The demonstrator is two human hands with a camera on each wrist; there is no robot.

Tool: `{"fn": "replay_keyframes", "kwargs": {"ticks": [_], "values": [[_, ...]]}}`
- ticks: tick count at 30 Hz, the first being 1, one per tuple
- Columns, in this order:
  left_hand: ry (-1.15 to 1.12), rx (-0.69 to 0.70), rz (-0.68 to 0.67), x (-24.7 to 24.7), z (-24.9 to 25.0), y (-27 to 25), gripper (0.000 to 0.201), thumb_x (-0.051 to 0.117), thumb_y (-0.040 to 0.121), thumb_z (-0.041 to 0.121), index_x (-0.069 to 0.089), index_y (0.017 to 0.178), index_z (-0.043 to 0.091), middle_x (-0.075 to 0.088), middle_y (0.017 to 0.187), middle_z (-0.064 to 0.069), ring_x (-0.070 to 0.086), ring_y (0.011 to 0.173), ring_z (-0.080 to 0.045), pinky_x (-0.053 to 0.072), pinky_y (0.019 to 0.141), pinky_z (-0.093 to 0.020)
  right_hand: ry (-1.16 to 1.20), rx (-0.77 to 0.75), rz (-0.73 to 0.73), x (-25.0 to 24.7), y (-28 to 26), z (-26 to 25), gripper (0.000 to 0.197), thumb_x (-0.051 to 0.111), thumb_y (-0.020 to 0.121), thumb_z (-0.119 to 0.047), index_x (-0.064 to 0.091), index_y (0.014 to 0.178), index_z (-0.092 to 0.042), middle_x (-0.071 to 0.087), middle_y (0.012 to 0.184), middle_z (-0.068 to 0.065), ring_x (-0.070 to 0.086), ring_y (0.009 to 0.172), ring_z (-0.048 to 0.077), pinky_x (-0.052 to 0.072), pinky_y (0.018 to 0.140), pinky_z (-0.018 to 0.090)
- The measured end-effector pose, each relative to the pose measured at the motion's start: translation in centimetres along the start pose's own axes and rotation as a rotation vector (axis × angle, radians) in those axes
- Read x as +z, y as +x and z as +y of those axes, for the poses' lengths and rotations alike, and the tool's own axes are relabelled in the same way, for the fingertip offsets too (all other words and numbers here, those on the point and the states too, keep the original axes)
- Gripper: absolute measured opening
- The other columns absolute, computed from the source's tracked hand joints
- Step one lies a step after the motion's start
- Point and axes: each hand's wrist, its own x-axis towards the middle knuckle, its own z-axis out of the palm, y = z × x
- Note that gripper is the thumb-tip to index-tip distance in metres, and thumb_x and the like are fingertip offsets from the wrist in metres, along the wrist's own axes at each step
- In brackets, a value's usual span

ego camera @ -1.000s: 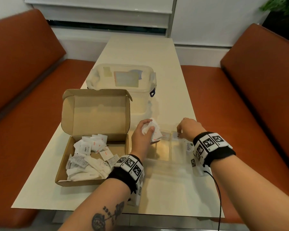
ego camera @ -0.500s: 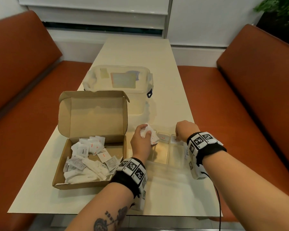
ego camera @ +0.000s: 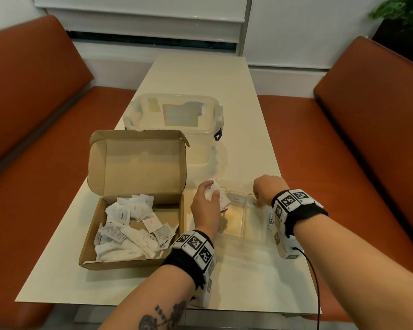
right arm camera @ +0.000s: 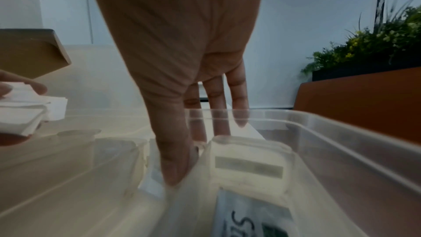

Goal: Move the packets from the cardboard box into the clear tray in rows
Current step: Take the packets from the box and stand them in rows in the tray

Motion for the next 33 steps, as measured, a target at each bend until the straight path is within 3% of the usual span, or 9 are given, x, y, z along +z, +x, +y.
{"fn": "replay_keyframes", "kwargs": {"ticks": [3, 5, 7, 10, 13, 18, 22, 28, 33], "values": [[0.015, -0.001, -0.007, -0.1, 0.0, 0.0, 0.026, 0.053, 0.096, 0.013, 0.056, 0.12, 0.023, 0.052, 0.12, -0.002, 0.053, 0.103, -0.019, 0.055, 0.065, -0.018, -0.006, -0.019, -0.011, 0.0, 0.0, 0.1, 0.02, 0.061, 0.086, -0.014, 0.067, 0.104, -0.01, 0.067, 0.104, 0.007, 0.064, 0.09, 0.025, 0.05, 0.073, 0.03], [0.015, -0.005, -0.01, -0.1, 0.0, 0.0, 0.026, 0.053, 0.097, 0.013, 0.056, 0.12, 0.024, 0.051, 0.12, -0.001, 0.053, 0.102, -0.017, 0.054, 0.064, -0.018, -0.017, -0.037, -0.011, 0.0, 0.0, 0.2, 0.02, 0.06, 0.087, -0.012, 0.066, 0.106, -0.009, 0.067, 0.106, 0.008, 0.064, 0.094, 0.026, 0.05, 0.075, 0.03], [0.023, -0.002, -0.009, 0.0, 0.0, 0.0, 0.026, 0.053, 0.097, 0.014, 0.056, 0.12, 0.024, 0.052, 0.121, -0.002, 0.053, 0.102, -0.017, 0.053, 0.063, -0.015, -0.036, -0.056, -0.008, -0.1, 0.0, 0.3, 0.018, 0.061, 0.086, -0.013, 0.067, 0.102, -0.009, 0.067, 0.102, 0.007, 0.062, 0.086, 0.025, 0.049, 0.073, 0.029], [0.027, -0.004, -0.006, 0.0, 0.1, -0.1, 0.026, 0.053, 0.097, 0.014, 0.056, 0.121, 0.023, 0.053, 0.125, -0.006, 0.055, 0.106, -0.021, 0.057, 0.069, -0.023, -0.077, -0.075, -0.005, -0.2, -0.1, 0.4, 0.008, 0.066, 0.084, -0.015, 0.063, 0.088, -0.009, 0.062, 0.087, 0.005, 0.054, 0.074, 0.022, 0.044, 0.066, 0.027], [0.011, -0.008, -0.001, 0.0, 0.2, -0.2, 0.026, 0.053, 0.096, 0.013, 0.057, 0.12, 0.024, 0.053, 0.124, -0.006, 0.055, 0.105, -0.021, 0.056, 0.067, -0.022, -0.105, -0.085, 0.002, -0.2, -0.1, 0.4, 0.016, 0.067, 0.082, -0.017, 0.053, 0.078, -0.012, 0.055, 0.08, 0.002, 0.052, 0.071, 0.022, 0.042, 0.064, 0.028], [-0.016, -0.023, 0.011, 0.0, 0.3, -0.5, 0.027, 0.053, 0.096, 0.011, 0.057, 0.122, 0.02, 0.054, 0.125, -0.009, 0.055, 0.113, -0.027, 0.057, 0.085, -0.042, -0.129, -0.07, 0.041, -0.2, -0.1, 0.4, 0.014, 0.061, 0.086, -0.016, 0.051, 0.078, -0.012, 0.047, 0.072, 0.0, 0.05, 0.07, 0.021, 0.04, 0.063, 0.027], [-0.025, -0.02, 0.037, 0.0, 0.1, -0.7, 0.027, 0.052, 0.097, 0.011, 0.057, 0.122, 0.019, 0.054, 0.126, -0.009, 0.054, 0.115, -0.028, 0.053, 0.092, -0.044, -0.082, -0.063, 0.067, -0.5, -0.2, 0.3, 0.037, 0.061, 0.088, -0.023, 0.035, 0.062, -0.017, 0.04, 0.066, -0.003, 0.049, 0.072, 0.021, 0.04, 0.064, 0.027], [-0.014, -0.01, 0.15, 0.4, -0.2, -0.4, 0.027, 0.051, 0.097, 0.01, 0.057, 0.122, 0.017, 0.053, 0.128, -0.009, 0.052, 0.118, -0.026, 0.047, 0.1, -0.042, 0.093, -0.101, 0.196, -2.4, -1.0, 0.1, 0.021, 0.06, 0.089, -0.031, 0.061, 0.089, -0.01, 0.06, 0.096, 0.005, 0.055, 0.082, 0.021, 0.043, 0.067, 0.028], [-0.022, -0.011, 0.211, 1.0, -0.3, 0.1, 0.027, 0.051, 0.096, 0.009, 0.057, 0.122, 0.017, 0.053, 0.13, -0.007, 0.05, 0.12, -0.024, 0.045, 0.102, -0.042, 0.475, -0.047, 0.341, -2.8, -2.3, -0.8, 0.015, 0.061, 0.088, -0.026, 0.062, 0.084, -0.012, 0.062, 0.091, 0.004, 0.055, 0.081, 0.018, 0.038, 0.066, 0.025]]}}
